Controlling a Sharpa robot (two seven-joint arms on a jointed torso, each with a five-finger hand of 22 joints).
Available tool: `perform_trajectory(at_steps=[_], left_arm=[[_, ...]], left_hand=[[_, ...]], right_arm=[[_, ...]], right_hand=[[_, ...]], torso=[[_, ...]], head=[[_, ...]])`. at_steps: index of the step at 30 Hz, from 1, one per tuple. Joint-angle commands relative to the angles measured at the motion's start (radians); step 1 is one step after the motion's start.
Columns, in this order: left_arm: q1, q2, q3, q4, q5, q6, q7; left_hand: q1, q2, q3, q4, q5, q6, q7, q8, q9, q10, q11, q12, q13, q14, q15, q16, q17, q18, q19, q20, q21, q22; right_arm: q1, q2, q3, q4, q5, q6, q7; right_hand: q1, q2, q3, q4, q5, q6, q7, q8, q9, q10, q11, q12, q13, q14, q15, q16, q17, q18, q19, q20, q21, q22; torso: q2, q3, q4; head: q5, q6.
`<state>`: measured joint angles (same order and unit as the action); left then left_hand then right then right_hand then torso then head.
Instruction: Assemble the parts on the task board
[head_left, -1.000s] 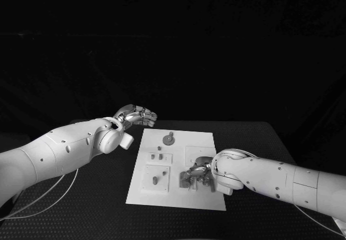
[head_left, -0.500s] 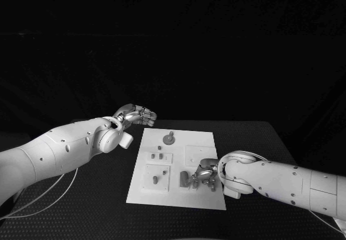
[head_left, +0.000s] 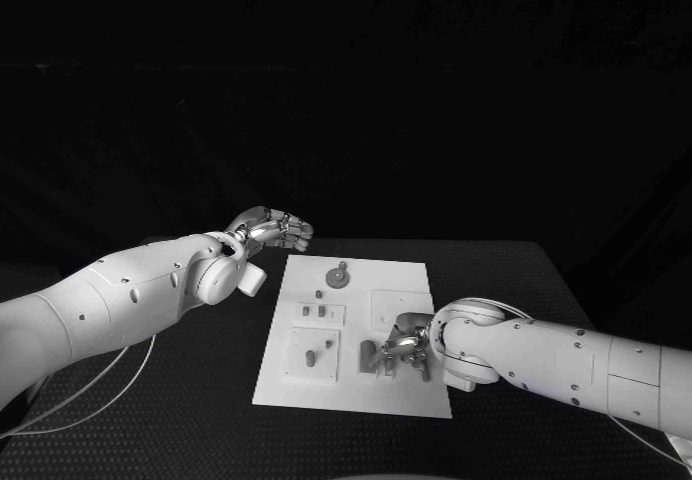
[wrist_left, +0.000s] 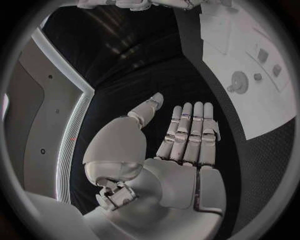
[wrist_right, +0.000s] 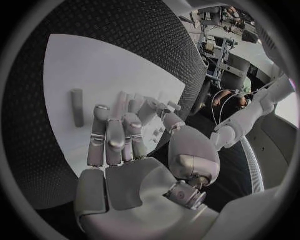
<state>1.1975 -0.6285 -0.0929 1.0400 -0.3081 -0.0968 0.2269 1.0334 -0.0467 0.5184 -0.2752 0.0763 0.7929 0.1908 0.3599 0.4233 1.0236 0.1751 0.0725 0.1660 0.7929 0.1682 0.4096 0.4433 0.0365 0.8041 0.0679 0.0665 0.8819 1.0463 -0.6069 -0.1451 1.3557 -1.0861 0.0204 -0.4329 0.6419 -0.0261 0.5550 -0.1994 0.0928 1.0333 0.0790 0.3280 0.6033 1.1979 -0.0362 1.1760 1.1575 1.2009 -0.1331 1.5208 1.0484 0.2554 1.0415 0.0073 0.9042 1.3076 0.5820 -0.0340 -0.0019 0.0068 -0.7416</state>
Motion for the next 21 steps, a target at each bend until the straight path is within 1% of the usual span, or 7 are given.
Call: perform_trajectory(at_steps=[1,3,9,10,13,18,21], left_arm=[[0.001,0.003,0.001,0.001,-0.003,0.013,0.006],[0.001,0.003,0.001,0.001,-0.003,0.013,0.006],[0.001,0.001,0.001,0.001,-0.003,0.013,0.005],[0.001,0.002,0.001,0.0,-0.003,0.013,0.005],[0.001,0.004,0.001,0.0,-0.003,0.014,0.005],[0.001,0.005,0.001,-0.001,-0.003,0.016,0.004],[0.001,0.004,0.001,-0.002,-0.003,0.016,0.003]], left_hand=[[-0.007,0.001,0.0,0.003,-0.001,-0.003,0.007,0.002,-0.001,0.004,0.004,0.001,-0.002,0.003,0.007,-0.006,0.001,0.014,0.001,0.006,0.002,-0.002],[-0.008,0.001,0.0,0.003,-0.001,-0.003,0.007,0.002,-0.001,0.005,0.004,0.001,-0.002,0.003,0.007,-0.006,0.001,0.014,0.001,0.006,0.002,-0.002],[-0.008,0.002,0.0,0.004,-0.001,-0.002,0.007,0.003,-0.001,0.005,0.003,0.001,-0.002,0.004,0.007,-0.006,0.002,0.014,0.001,0.006,0.002,-0.002],[-0.008,0.002,0.0,0.004,-0.001,-0.002,0.007,0.003,-0.001,0.005,0.003,0.001,-0.002,0.004,0.007,-0.006,0.002,0.014,0.001,0.006,0.002,-0.002],[-0.008,0.002,0.0,0.004,-0.001,-0.002,0.007,0.003,-0.001,0.005,0.003,0.001,-0.002,0.004,0.007,-0.006,0.002,0.014,0.001,0.006,0.002,-0.002],[-0.007,0.003,0.0,0.004,-0.001,-0.002,0.007,0.003,-0.001,0.005,0.003,0.001,-0.002,0.004,0.007,-0.007,0.002,0.015,0.001,0.006,0.002,-0.002],[-0.007,0.003,0.0,0.004,-0.001,-0.002,0.007,0.003,-0.001,0.005,0.003,0.001,-0.003,0.004,0.007,-0.007,0.002,0.015,0.001,0.006,0.002,-0.002]], right_arm=[[-0.002,0.011,0.0,-0.007,-0.026,-0.021,0.003],[-0.006,0.02,0.0,-0.008,-0.025,-0.016,0.004],[-0.009,0.026,0.0,-0.008,-0.024,-0.003,0.008],[-0.009,0.026,0.0,-0.008,-0.024,0.0,0.006],[-0.009,0.026,0.0,-0.013,-0.024,0.008,0.001],[-0.009,0.023,0.0,-0.021,-0.034,0.014,-0.008],[-0.009,0.021,0.0,-0.021,-0.037,0.01,-0.01]], right_hand=[[-0.002,0.05,-0.001,-0.008,0.0,0.009,-0.004,0.003,0.002,0.014,0.0,0.011,0.007,0.012,-0.003,0.005,0.003,0.006,0.005,-0.006,0.004,0.016],[-0.001,0.066,-0.003,-0.025,0.001,0.012,-0.006,0.003,0.003,0.02,-0.001,0.015,0.011,0.015,-0.004,0.006,0.003,0.006,0.006,-0.007,0.004,0.017],[0.001,0.09,-0.004,-0.055,0.002,0.018,-0.008,0.002,0.004,0.031,-0.003,0.022,0.017,0.023,-0.006,0.008,0.006,0.006,0.01,-0.009,0.005,0.017],[0.001,0.089,-0.004,-0.062,0.002,0.019,-0.008,0.002,0.004,0.031,-0.003,0.022,0.017,0.023,-0.006,0.008,0.006,0.006,0.011,-0.009,0.005,0.017],[0.013,0.086,-0.003,-0.088,0.002,0.02,-0.008,0.001,0.005,0.034,-0.004,0.022,0.018,0.024,-0.006,0.009,0.003,0.006,0.012,-0.01,0.006,0.017],[0.048,0.068,0.0,-0.093,0.002,0.021,-0.008,-0.001,0.006,0.035,-0.004,0.023,0.019,0.024,-0.007,0.01,0.002,0.006,0.013,-0.011,0.007,0.018],[0.063,0.065,-0.001,-0.094,0.002,0.022,-0.008,-0.001,0.006,0.036,-0.004,0.023,0.019,0.025,-0.007,0.011,0.002,0.006,0.013,-0.011,0.007,0.018]], torso=[[0.0,-0.0003,0.0003],[0.0,-0.0002,0.0007],[0.001,-0.0006,0.0005],[0.0,-0.0005,-0.0002],[0.0,-0.0009,-0.0008],[0.0,-0.0005,-0.0006],[0.0,0.0,-0.0005]], head=[[0.0,-0.002],[0.001,-0.003],[0.002,-0.004],[0.003,-0.007],[0.002,-0.005],[0.001,-0.006],[0.0,-0.007]])
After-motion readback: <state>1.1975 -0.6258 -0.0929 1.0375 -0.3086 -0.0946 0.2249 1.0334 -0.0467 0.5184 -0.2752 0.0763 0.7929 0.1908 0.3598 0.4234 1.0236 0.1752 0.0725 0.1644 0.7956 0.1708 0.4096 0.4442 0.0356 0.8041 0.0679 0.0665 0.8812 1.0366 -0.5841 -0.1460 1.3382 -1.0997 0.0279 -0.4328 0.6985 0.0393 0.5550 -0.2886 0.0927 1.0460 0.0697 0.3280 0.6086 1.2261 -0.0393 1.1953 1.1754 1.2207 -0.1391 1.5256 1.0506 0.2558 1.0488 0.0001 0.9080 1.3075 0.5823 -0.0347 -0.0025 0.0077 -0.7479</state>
